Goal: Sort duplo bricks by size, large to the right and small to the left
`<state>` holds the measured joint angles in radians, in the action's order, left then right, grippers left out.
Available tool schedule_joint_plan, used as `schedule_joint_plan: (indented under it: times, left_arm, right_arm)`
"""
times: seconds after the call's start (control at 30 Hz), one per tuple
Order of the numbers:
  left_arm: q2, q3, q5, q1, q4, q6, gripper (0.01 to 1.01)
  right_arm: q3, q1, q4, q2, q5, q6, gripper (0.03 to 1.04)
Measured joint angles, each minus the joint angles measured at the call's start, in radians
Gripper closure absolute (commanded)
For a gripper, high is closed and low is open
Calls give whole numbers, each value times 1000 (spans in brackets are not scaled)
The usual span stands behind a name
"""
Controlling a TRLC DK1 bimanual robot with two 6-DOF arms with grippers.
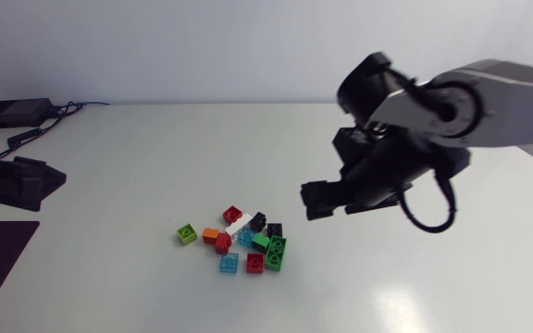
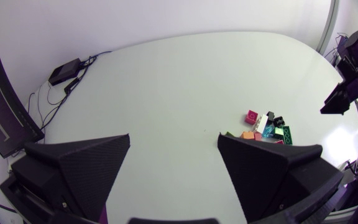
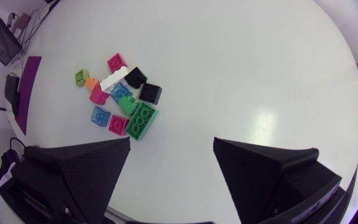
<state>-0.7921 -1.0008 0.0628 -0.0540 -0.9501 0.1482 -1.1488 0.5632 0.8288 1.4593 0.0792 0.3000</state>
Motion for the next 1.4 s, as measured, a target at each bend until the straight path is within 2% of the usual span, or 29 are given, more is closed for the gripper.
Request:
schedule_joint_plan:
  times: [0.17, 0.4, 0.6, 0.87, 1.0, 1.03, 1.2, 1.3, 1.4]
  left_arm:
    - [0, 0, 0, -1, -13, -3, 44]
    - [0, 0, 0, -16, -15, -11, 44]
    - [0, 20, 0, -35, 5, -12, 44]
    - [-5, 30, 0, -52, 14, -16, 44]
    - [-5, 37, 0, -52, 14, -16, 44]
    - [-5, 40, 0, -52, 14, -16, 44]
    - [-3, 42, 0, -69, 15, -19, 44]
    - [-3, 42, 0, -82, 14, -29, 44]
    - [-3, 42, 0, -96, 15, -39, 44]
  right_arm:
    - [36, 103, -145, 137, -13, 0, 102]
    - [55, 237, -216, 269, -46, 8, 102]
    - [50, 237, -222, 342, -53, 16, 102]
    - [-40, 208, -216, 453, -53, 18, 105]
    - [-82, 180, -211, 477, -53, 18, 166]
    - [-87, 174, -211, 480, -53, 18, 187]
    - [-89, 155, -204, 481, -48, 18, 449]
    - [-89, 148, -188, 481, 11, 18, 746]
    - [-88, 137, -185, 481, 30, 18, 995]
